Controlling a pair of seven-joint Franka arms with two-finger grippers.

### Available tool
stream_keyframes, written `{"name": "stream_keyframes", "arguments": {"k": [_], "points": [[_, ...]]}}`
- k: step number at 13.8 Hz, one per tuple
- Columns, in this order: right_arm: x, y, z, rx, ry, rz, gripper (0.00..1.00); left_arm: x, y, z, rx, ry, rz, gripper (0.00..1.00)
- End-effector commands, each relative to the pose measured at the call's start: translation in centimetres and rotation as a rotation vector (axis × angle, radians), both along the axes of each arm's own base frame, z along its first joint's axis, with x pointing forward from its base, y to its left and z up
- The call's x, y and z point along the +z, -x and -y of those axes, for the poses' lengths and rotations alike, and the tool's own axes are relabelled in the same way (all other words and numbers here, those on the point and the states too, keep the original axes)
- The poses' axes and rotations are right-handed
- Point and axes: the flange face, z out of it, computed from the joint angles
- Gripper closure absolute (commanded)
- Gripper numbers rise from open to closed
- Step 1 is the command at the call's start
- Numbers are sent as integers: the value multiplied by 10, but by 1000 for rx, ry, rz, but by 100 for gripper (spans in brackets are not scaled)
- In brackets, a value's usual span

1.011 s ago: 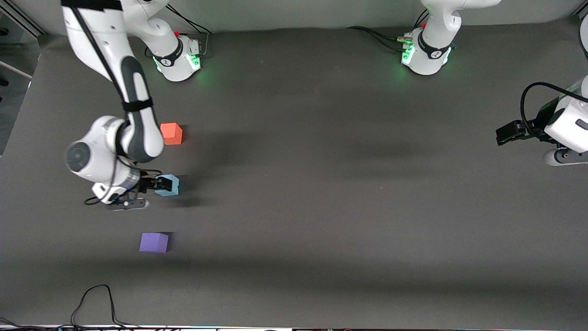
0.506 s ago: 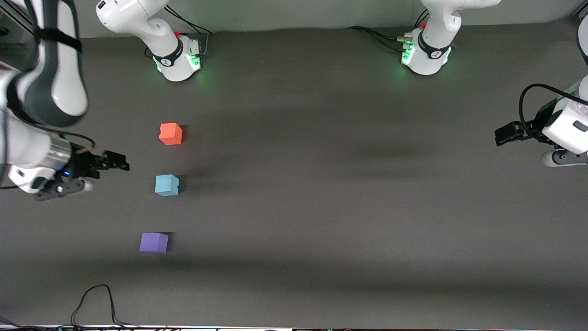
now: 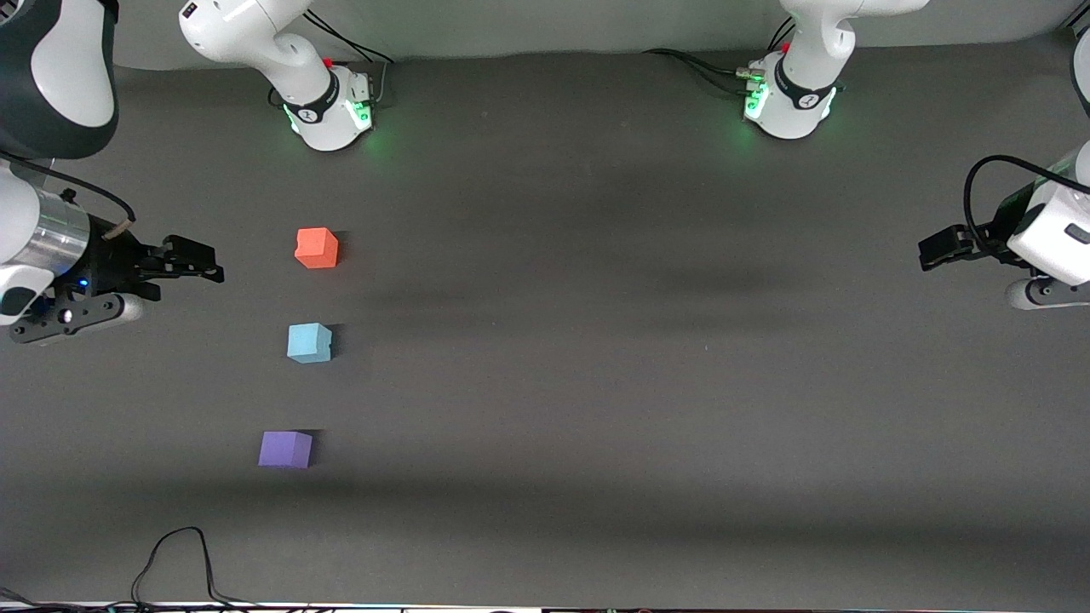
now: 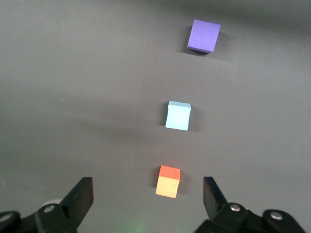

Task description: Place blue block between orange and purple blocks

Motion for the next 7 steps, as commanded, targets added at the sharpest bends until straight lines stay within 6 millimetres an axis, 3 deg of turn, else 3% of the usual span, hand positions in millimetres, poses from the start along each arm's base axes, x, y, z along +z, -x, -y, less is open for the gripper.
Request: {"name": "stream_keyframes", "arguments": {"k": [1,7], "points": [[0,2,4,-34,10,-18,0,12,-1,-1,21,-3,24,0],[-2,9,-9,-64,49,-32,0,26,-3,-8,35,11,58,0]]}}
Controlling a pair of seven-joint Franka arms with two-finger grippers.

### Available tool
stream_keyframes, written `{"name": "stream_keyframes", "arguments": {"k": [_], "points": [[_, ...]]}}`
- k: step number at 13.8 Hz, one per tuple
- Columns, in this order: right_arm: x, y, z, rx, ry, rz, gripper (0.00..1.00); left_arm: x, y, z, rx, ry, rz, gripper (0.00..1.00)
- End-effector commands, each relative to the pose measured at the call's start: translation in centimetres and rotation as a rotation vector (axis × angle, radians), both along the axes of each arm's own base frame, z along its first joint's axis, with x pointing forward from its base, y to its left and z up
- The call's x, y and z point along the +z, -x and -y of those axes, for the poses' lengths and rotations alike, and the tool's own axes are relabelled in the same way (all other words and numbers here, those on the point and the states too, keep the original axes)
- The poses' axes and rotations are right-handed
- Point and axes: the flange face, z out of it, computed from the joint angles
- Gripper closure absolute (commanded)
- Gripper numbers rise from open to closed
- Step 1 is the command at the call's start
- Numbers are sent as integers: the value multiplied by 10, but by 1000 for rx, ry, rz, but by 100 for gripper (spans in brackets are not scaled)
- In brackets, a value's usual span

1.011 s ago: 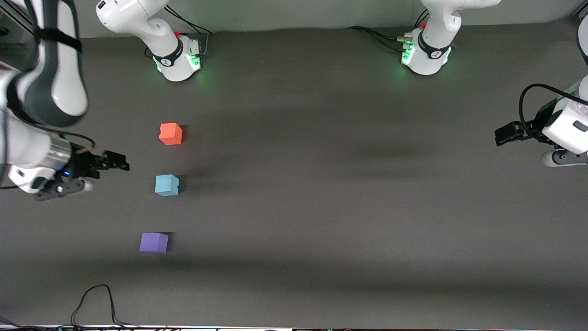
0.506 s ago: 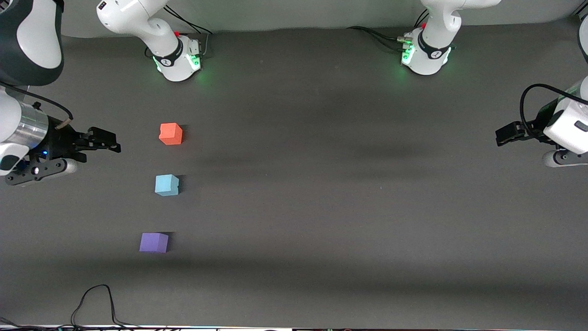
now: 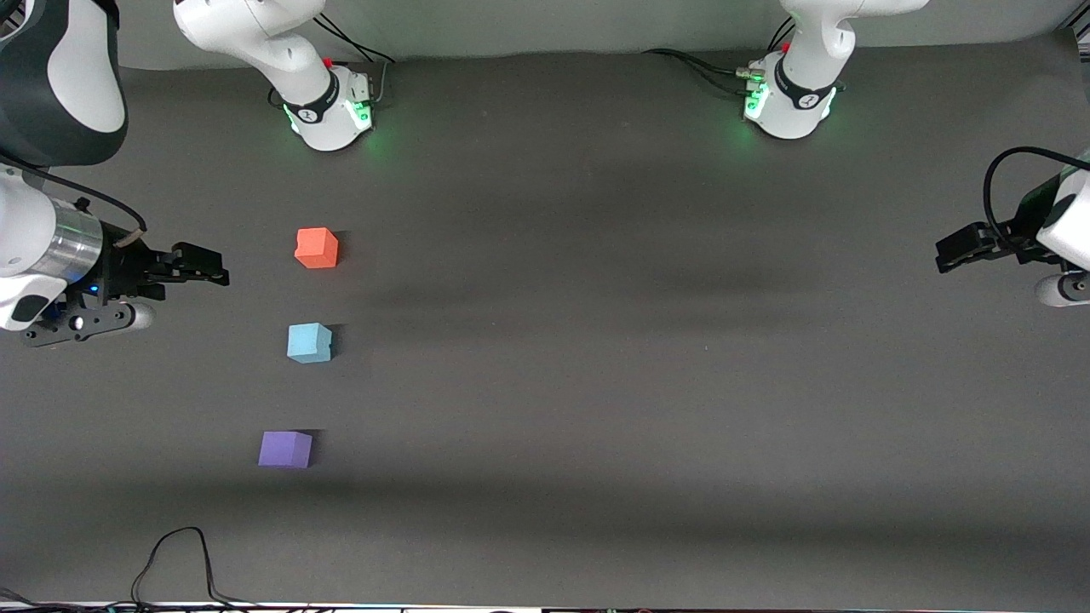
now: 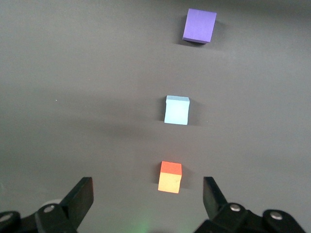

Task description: Place blue block between orange and purple blocks

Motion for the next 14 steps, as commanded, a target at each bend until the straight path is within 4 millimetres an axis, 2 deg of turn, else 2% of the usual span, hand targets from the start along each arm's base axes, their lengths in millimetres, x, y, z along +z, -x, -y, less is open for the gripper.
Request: {"name": "stream_keyframes", "arguments": {"k": [1,3,5,8,14], "points": [[13,15,0,-19,14,12,0,8,-1,-1,15,10,25,0],[19,22,-2,-40,51,26,0,7,-2,-1,20,28,26,0],[23,32,8,-57,46,63,0,5,-2,-2,22,28,23,0],[31,51,11,-95,41,107,0,6,-2,-2,22,29,25,0],[33,51,23,-115,41,109,0,7,-2,-2,22,29,28,0]]}}
